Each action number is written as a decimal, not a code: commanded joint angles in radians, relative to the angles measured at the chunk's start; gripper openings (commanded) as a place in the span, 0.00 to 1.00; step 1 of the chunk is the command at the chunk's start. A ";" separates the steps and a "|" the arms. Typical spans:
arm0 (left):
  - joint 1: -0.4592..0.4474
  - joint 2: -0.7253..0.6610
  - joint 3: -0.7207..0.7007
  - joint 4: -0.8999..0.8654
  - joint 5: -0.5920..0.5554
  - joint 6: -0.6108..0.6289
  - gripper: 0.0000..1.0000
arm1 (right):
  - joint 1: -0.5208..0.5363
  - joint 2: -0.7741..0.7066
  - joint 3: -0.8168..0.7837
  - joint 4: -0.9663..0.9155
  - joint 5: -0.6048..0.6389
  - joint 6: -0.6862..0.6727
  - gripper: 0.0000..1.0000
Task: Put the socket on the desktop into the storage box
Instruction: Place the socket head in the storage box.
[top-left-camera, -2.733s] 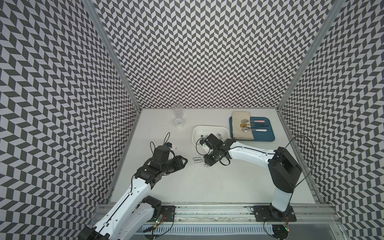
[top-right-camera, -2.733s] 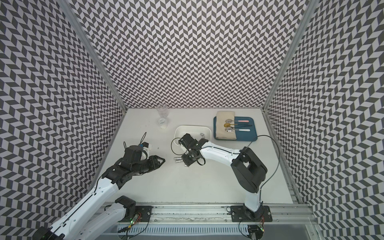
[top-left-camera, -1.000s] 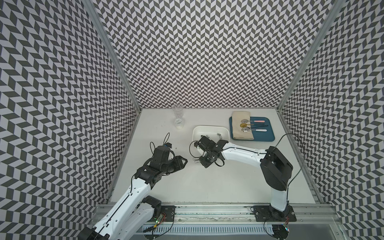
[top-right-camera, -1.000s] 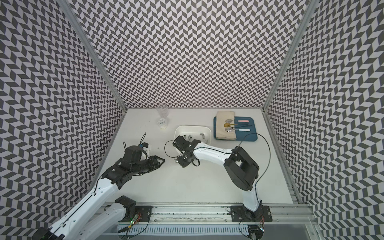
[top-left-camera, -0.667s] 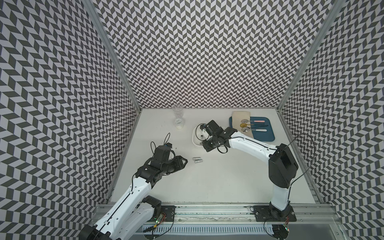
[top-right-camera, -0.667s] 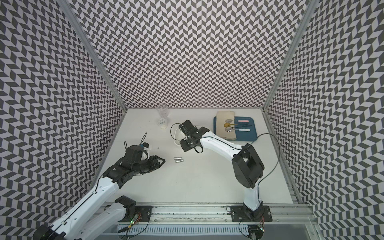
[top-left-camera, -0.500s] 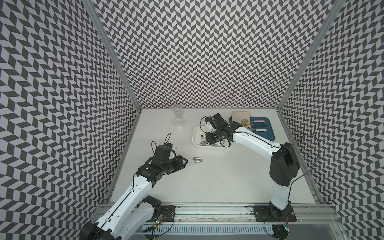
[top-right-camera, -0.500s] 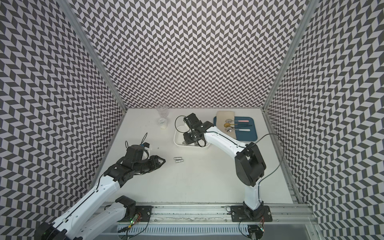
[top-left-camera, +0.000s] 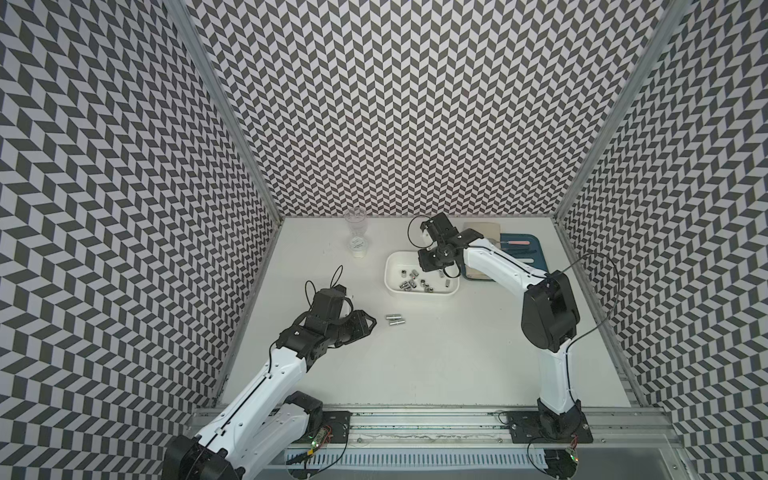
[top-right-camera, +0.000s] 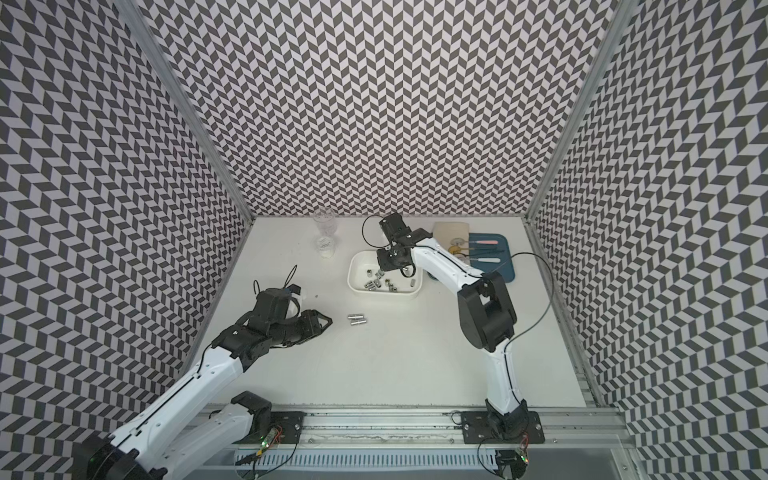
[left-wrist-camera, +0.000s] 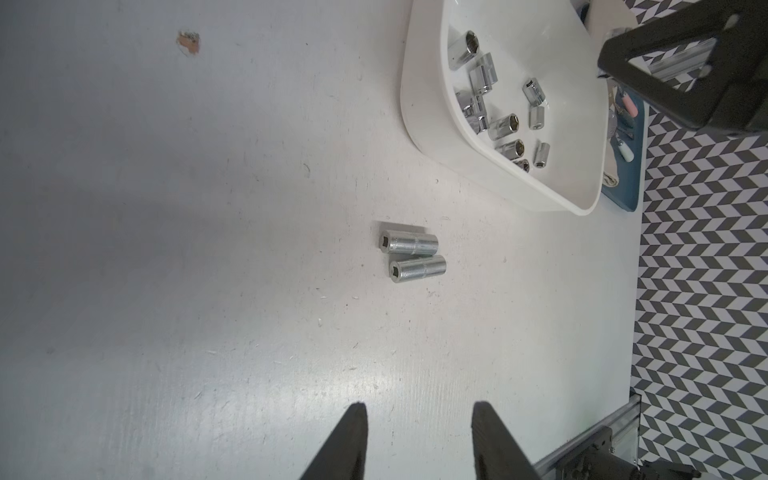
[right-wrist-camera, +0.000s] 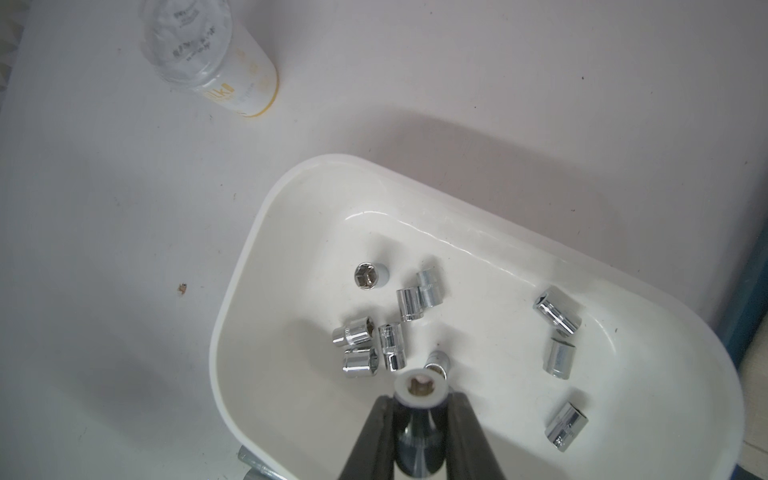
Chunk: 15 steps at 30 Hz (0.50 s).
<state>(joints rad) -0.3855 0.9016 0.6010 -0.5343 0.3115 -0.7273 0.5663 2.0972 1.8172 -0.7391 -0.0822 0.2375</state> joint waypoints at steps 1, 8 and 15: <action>0.004 0.006 0.031 0.027 -0.002 0.011 0.45 | -0.012 0.040 0.043 0.003 0.002 0.014 0.22; 0.004 0.010 0.031 0.024 -0.003 0.009 0.45 | -0.029 0.109 0.073 0.004 0.005 0.020 0.22; 0.004 0.011 0.029 0.020 -0.005 0.008 0.45 | -0.039 0.152 0.079 0.009 0.011 0.025 0.24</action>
<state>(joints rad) -0.3855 0.9100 0.6025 -0.5316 0.3111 -0.7273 0.5335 2.2292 1.8713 -0.7406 -0.0795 0.2554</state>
